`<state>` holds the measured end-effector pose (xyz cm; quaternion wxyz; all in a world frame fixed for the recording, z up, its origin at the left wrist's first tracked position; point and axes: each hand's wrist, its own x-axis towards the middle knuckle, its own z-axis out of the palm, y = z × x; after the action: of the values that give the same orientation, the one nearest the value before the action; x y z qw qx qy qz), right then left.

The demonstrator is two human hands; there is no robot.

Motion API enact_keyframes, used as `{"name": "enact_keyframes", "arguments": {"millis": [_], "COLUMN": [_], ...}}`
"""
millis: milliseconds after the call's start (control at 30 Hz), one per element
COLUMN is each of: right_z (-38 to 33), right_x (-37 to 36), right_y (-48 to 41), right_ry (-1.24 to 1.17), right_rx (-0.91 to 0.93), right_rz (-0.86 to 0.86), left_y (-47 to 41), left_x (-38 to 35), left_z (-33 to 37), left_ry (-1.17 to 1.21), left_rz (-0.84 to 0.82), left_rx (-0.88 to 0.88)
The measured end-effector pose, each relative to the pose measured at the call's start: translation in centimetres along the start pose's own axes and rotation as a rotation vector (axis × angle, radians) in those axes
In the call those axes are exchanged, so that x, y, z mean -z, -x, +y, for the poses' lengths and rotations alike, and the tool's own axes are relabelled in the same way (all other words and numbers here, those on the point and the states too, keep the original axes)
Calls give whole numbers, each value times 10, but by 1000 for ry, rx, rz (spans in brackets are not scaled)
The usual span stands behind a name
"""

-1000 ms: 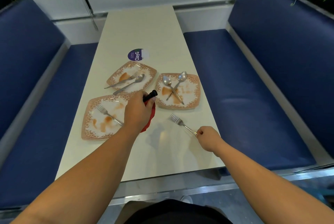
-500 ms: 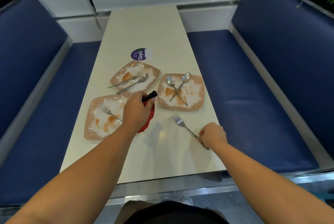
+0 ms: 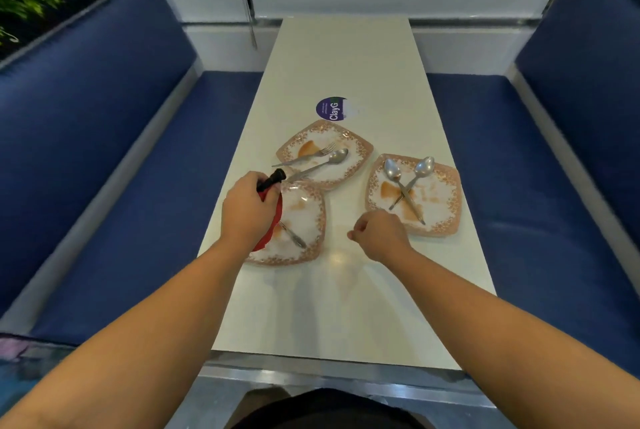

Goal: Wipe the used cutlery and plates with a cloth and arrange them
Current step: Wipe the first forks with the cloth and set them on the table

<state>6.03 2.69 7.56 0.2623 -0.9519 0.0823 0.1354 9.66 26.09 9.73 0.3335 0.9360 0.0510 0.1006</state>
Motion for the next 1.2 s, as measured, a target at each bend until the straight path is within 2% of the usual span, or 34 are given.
{"name": "enact_keyframes", "arguments": {"millis": [200,367,533,767,933,1200], "right_z": [-65,-96,-109,-119,-125,-124], "right_x": [-32,-65,-83,-91,-94,-87], "right_y": [-25,-39,-47,-49,-50,-49], "right_ry": [-20,193,390,479,482,318], "right_rx": [79,135,112,63,33,-19], "right_rz": [-50,-100,-111,-116,-156,-161], "left_y": [-13,-20,-23,-30,-34,-40], "left_x": [31,47,51,47,44,44], "left_z": [-39,-68,-89,-109,-115,-108], "left_ry": [-38,-32,-14,25,47,105], "left_rz": [2,-11,-30,-74,-107,-139], "left_rx": [54,83,100,84,52,12]}}
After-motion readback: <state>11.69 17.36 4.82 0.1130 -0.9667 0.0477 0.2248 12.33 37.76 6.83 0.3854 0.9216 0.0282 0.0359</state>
